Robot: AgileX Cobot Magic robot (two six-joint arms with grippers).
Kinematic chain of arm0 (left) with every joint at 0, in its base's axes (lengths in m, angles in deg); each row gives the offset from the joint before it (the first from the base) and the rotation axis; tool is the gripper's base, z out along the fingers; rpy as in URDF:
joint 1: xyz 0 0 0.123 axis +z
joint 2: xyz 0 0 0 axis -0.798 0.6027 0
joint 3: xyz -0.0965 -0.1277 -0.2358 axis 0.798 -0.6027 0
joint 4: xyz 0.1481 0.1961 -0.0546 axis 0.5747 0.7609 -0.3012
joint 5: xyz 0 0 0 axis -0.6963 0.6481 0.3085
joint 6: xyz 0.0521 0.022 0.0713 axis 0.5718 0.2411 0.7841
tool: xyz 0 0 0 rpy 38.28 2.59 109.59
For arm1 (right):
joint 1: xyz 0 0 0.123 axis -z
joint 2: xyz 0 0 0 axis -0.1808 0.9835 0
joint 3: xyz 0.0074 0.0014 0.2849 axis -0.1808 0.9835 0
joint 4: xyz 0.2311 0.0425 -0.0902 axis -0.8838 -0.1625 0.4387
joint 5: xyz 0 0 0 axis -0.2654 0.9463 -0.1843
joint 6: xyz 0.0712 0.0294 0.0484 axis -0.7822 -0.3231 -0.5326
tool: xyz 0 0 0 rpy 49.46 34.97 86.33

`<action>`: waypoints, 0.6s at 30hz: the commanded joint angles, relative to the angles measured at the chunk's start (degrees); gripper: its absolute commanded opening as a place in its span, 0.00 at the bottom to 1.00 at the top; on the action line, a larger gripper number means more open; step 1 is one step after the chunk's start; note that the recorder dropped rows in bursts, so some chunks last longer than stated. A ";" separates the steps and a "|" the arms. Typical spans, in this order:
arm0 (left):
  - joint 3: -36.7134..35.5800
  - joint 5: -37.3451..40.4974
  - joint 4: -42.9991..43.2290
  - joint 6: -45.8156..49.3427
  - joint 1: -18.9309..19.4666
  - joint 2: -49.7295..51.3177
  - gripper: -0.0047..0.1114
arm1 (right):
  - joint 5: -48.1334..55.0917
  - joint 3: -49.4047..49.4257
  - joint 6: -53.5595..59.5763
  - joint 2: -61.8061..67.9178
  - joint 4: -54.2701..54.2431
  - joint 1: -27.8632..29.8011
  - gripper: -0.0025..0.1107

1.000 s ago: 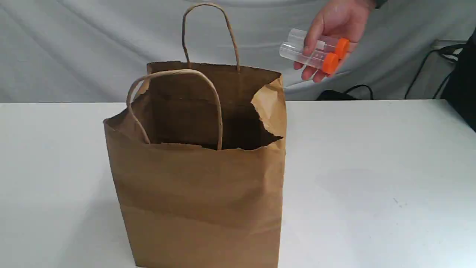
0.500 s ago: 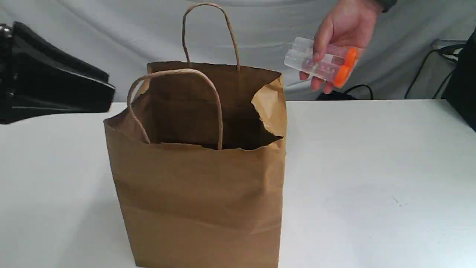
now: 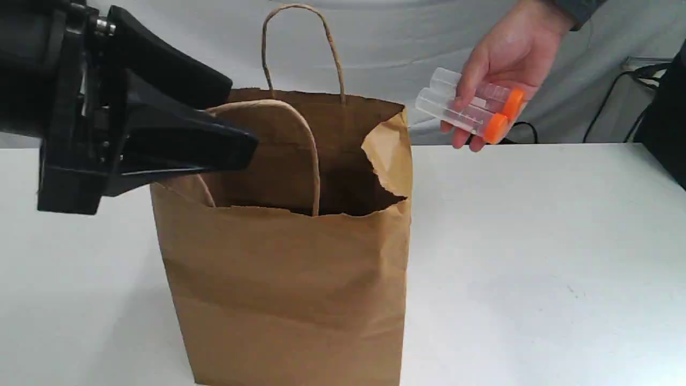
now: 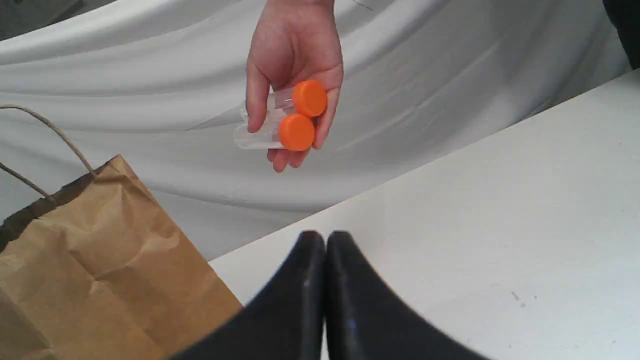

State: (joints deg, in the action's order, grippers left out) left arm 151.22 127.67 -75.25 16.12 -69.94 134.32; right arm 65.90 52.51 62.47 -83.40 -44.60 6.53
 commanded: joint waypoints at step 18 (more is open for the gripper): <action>0.43 -1.41 4.22 -1.53 -0.58 0.09 0.04 | -0.97 -14.57 2.51 1.34 -4.25 0.48 0.02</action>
State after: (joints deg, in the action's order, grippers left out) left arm 151.25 126.65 -71.03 15.76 -70.25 134.32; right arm 65.70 41.26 63.58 -82.65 -50.11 6.53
